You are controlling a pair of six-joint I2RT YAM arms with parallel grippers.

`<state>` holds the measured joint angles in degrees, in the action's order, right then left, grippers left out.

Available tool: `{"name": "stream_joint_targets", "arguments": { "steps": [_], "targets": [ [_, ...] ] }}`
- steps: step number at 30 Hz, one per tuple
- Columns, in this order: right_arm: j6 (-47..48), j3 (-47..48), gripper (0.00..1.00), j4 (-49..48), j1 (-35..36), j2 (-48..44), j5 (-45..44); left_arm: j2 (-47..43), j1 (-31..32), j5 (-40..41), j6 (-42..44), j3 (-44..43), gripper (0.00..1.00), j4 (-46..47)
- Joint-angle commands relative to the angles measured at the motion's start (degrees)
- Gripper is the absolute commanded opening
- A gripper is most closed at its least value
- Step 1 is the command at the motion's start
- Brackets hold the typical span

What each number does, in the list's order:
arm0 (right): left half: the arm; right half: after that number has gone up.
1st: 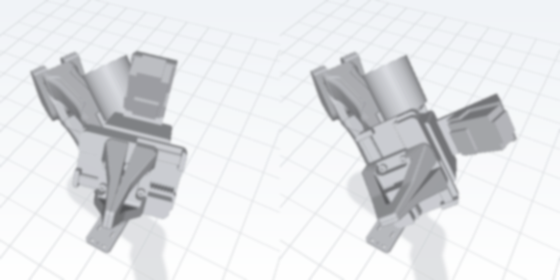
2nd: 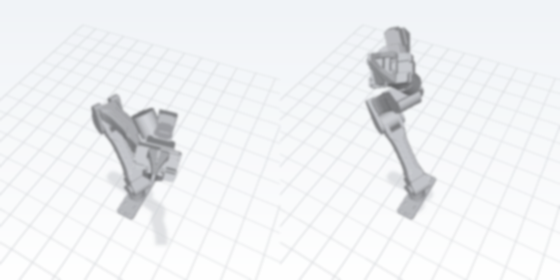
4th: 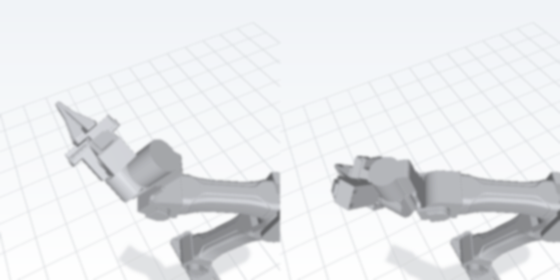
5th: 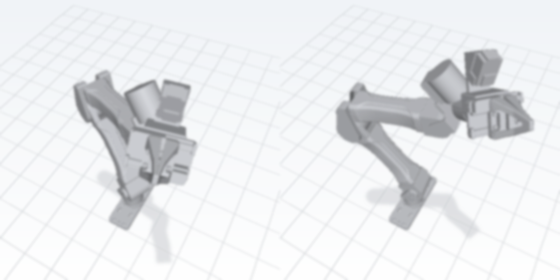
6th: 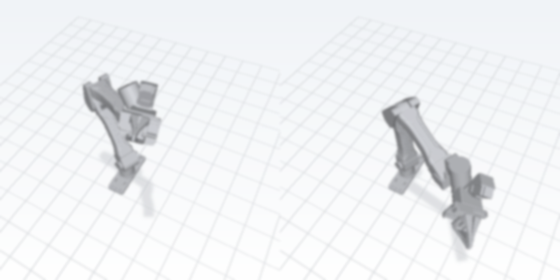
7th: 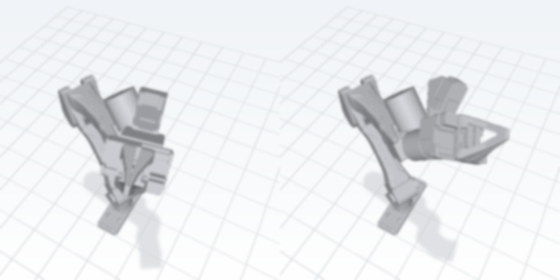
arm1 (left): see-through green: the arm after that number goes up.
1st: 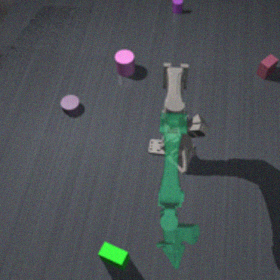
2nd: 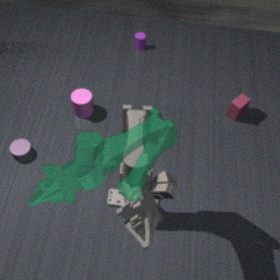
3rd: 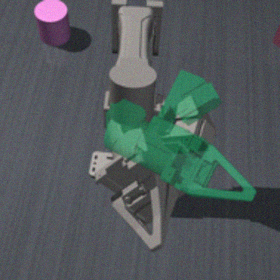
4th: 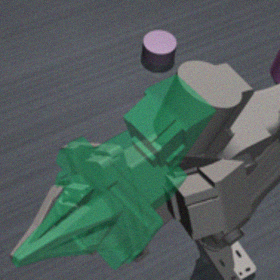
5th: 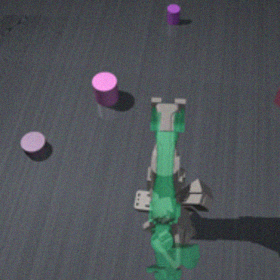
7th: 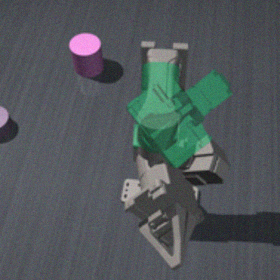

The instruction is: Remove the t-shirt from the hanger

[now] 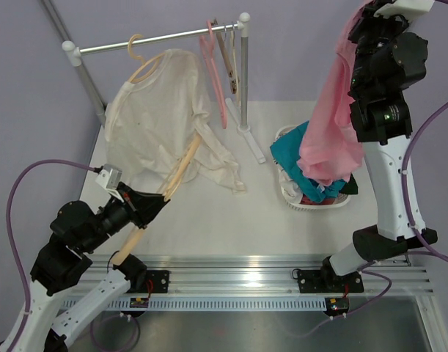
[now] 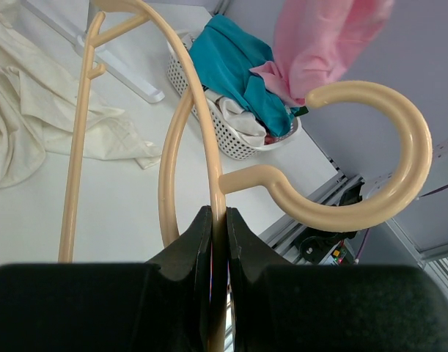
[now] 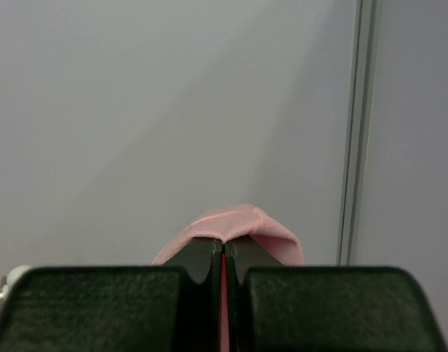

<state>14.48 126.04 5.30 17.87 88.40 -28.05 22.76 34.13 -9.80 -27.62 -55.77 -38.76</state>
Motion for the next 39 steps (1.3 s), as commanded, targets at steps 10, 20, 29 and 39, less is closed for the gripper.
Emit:
{"name": "stream_joint_targets", "arguments": {
  "steps": [10,20,29,39],
  "targets": [
    [-17.4,-47.1,0.00,-16.4,-3.1,-27.6,-5.6,1.7,0.1,-0.7,-0.4,0.1,0.00,6.8],
    [-38.5,-87.2,0.00,-13.4,-3.2,-36.9,-4.2,2.2,0.1,-2.1,-2.2,0.0,0.00,7.8],
    [-49.5,-97.3,0.08,-6.5,-3.2,-35.1,0.0,1.8,0.1,-3.2,-5.6,1.9,0.00,10.0],
    [-48.8,-89.7,0.89,11.2,-3.2,-50.0,7.8,1.1,0.1,-0.1,-8.6,2.5,0.00,11.2]
  ]
}}
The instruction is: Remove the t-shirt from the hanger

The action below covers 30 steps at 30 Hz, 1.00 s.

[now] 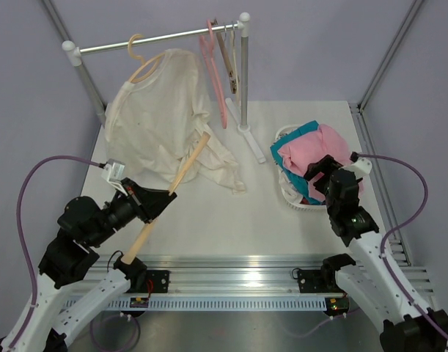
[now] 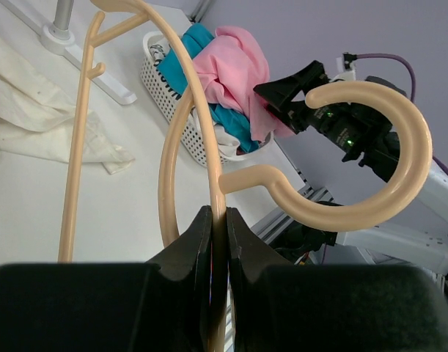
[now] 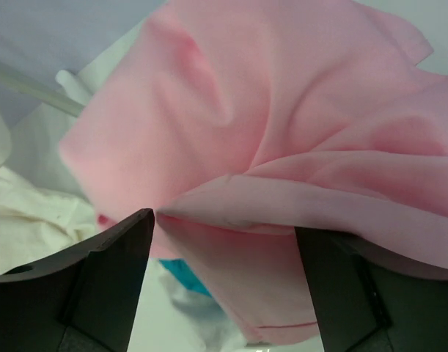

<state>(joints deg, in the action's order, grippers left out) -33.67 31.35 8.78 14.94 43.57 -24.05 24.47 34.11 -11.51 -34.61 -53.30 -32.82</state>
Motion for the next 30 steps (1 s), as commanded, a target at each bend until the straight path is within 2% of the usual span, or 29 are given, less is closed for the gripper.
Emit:
{"name": "stream_joint_targets", "arguments": {
  "steps": [1,3,9,19,26,30],
  "targets": [
    [-0.5,5.3,0.91,8.8,-0.2,-6.3,4.4,-0.7,0.2,1.8,-2.3,0.1,0.00,5.4],
    [-0.4,6.4,0.95,11.2,-0.2,-8.3,6.1,-1.0,0.2,2.5,-3.0,0.8,0.00,6.4],
    [0.0,9.5,0.97,15.6,-0.2,-12.0,11.8,-0.9,0.2,3.5,-4.0,2.1,0.00,7.2],
    [-0.7,12.2,0.94,15.7,-0.2,-12.6,21.8,-0.3,0.2,7.3,-6.3,3.9,0.00,10.7],
    [1.0,17.2,0.95,19.4,-0.2,-12.9,19.3,2.3,0.3,6.2,-7.2,4.5,0.00,13.4],
    [2.9,18.0,1.00,20.9,-0.2,-8.3,17.1,2.9,0.2,5.8,-7.5,4.9,0.00,14.0]
  ]
}}
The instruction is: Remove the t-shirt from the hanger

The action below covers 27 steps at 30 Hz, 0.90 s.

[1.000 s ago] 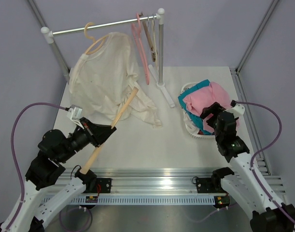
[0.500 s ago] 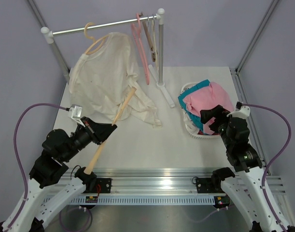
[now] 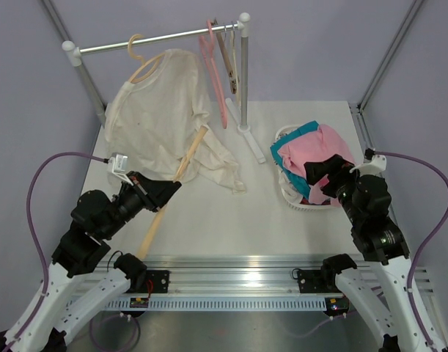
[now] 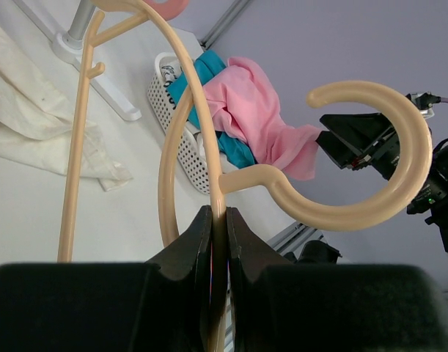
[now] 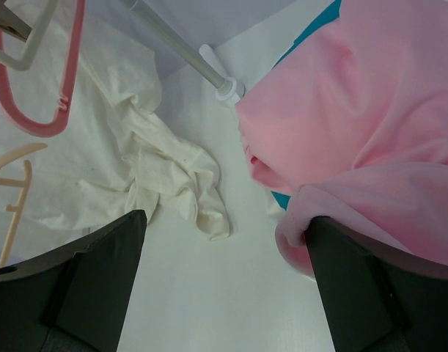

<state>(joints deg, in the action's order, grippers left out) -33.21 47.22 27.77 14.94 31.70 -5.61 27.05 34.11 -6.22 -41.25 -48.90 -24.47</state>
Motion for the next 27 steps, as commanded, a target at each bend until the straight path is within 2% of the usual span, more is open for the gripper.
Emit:
{"name": "stream_joint_targets", "arguments": {
  "steps": [1,4,6,9,13,14,15,16,17,19,22,24,25,27],
  "targets": [
    [2.9,2.8,0.99,3.0,-0.2,5.9,-1.7,0.3,0.2,0.3,-0.9,0.6,0.00,5.8],
    [4.3,5.2,0.99,9.1,-0.2,17.1,-5.1,-0.1,0.3,0.0,-0.8,0.6,0.00,5.8],
    [4.8,6.0,0.99,11.6,-0.2,21.7,-9.1,-0.5,0.2,-0.2,-0.3,0.7,0.00,5.7],
    [7.7,12.0,0.99,13.4,-0.2,27.8,-14.1,-1.2,0.2,-0.2,-0.1,1.7,0.00,5.8],
    [11.9,32.6,0.99,16.2,-0.2,40.4,-13.5,-1.2,0.2,-0.7,0.5,2.2,0.00,5.7],
    [12.8,35.8,0.99,17.3,-0.3,43.4,-10.8,-1.3,0.2,-1.1,0.6,2.2,0.00,5.7],
    [13.7,39.3,1.00,18.6,-0.3,50.1,-9.8,-1.5,0.2,-1.3,0.9,2.1,0.00,5.7],
    [13.8,45.3,1.00,20.6,-0.3,53.3,-9.3,-1.7,0.2,-1.3,1.1,2.1,0.00,5.7],
    [13.9,47.2,0.99,24.1,-0.2,57.6,-7.9,-1.9,0.2,-1.4,1.6,2.1,0.00,5.7],
    [14.8,45.4,1.00,24.4,-0.2,57.8,-6.9,-2.5,0.2,-1.5,2.1,2.0,0.00,5.7],
    [13.4,33.6,0.99,23.5,0.4,50.0,-10.7,-2.5,0.2,-2.2,3.0,1.9,0.00,5.7],
    [12.1,27.3,1.00,23.0,0.4,41.3,-12.6,-1.5,0.2,-2.6,3.5,1.5,0.00,5.7],
    [12.6,26.5,0.99,23.9,0.4,38.2,-11.0,-0.9,0.2,-3.3,3.6,1.3,0.00,5.7],
    [13.3,28.6,1.00,26.7,0.4,38.2,-12.0,0.5,0.2,-4.3,3.7,0.6,0.00,6.0]
  ]
}}
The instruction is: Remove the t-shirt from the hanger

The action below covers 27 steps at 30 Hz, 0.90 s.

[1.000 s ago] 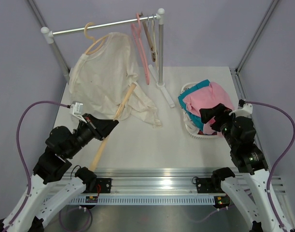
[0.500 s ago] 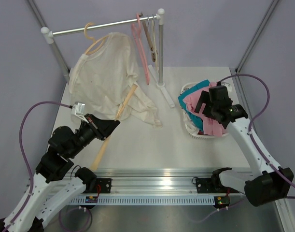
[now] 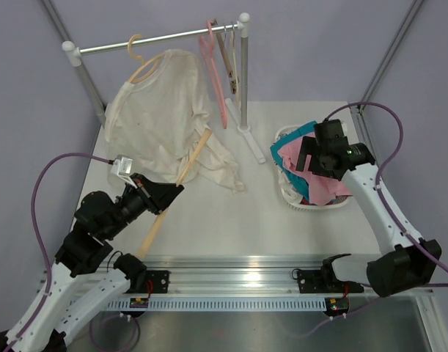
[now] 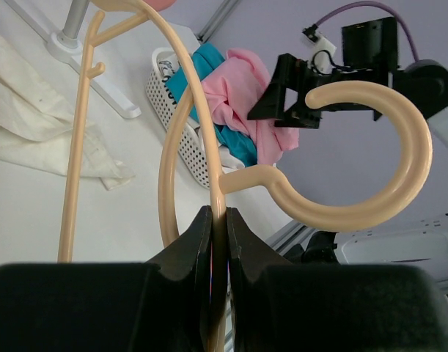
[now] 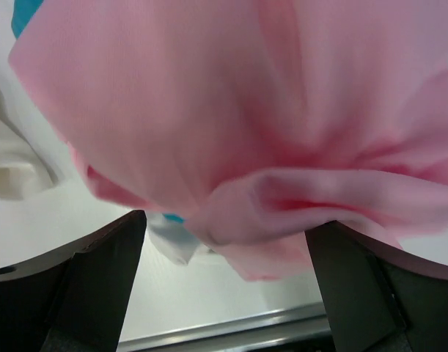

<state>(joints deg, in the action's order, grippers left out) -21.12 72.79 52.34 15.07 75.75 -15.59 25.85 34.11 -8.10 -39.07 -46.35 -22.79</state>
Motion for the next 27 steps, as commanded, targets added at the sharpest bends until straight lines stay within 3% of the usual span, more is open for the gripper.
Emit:
{"name": "stream_joint_targets", "arguments": {
  "steps": [1,3,6,7,9,13,14,15,17,20,25,27],
  "targets": [
    [1.5,4.3,0.99,6.1,0.3,-5.2,-1.4,1.8,0.2,-3.1,1.5,-2.1,0.00,4.4],
    [1.4,5.3,0.99,7.0,0.4,-5.7,0.7,1.7,0.2,-2.8,1.5,-2.1,0.00,4.5],
    [0.9,6.9,0.99,1.5,0.4,-12.5,15.3,0.8,0.2,-1.7,1.2,-2.3,0.00,4.3],
    [0.5,9.2,0.99,3.4,0.7,-12.6,15.9,1.0,0.2,-1.9,0.8,-2.4,0.00,4.4],
    [2.2,18.4,1.00,10.4,3.6,-9.8,7.9,1.5,0.2,-3.0,0.1,-2.8,0.00,4.5],
    [2.4,25.9,0.99,27.7,5.0,1.8,-9.4,2.3,0.2,-3.5,-1.1,-2.2,0.00,6.3],
    [1.6,24.1,0.99,25.3,5.6,0.8,-9.5,2.1,0.2,-3.1,-1.4,-2.1,0.00,6.5],
    [1.9,22.7,0.99,18.0,5.8,-3.2,-2.6,2.1,0.2,-1.7,-2.0,-2.2,0.00,7.2],
    [0.0,17.1,0.94,9.2,8.0,-8.2,3.1,2.7,0.2,0.4,-2.7,-2.6,0.00,8.0],
    [-4.5,9.8,0.88,-6.3,18.2,-14.7,8.4,4.3,0.2,5.9,-6.4,-2.8,0.00,11.3],
    [-7.3,3.5,0.80,-22.2,42.1,-13.4,-1.9,6.8,0.2,15.9,-12.4,-0.4,0.00,19.0],
    [-7.4,1.9,0.77,-29.1,47.5,-11.7,-6.3,7.7,0.1,19.1,-12.9,-0.8,0.00,19.8]
  ]
}}
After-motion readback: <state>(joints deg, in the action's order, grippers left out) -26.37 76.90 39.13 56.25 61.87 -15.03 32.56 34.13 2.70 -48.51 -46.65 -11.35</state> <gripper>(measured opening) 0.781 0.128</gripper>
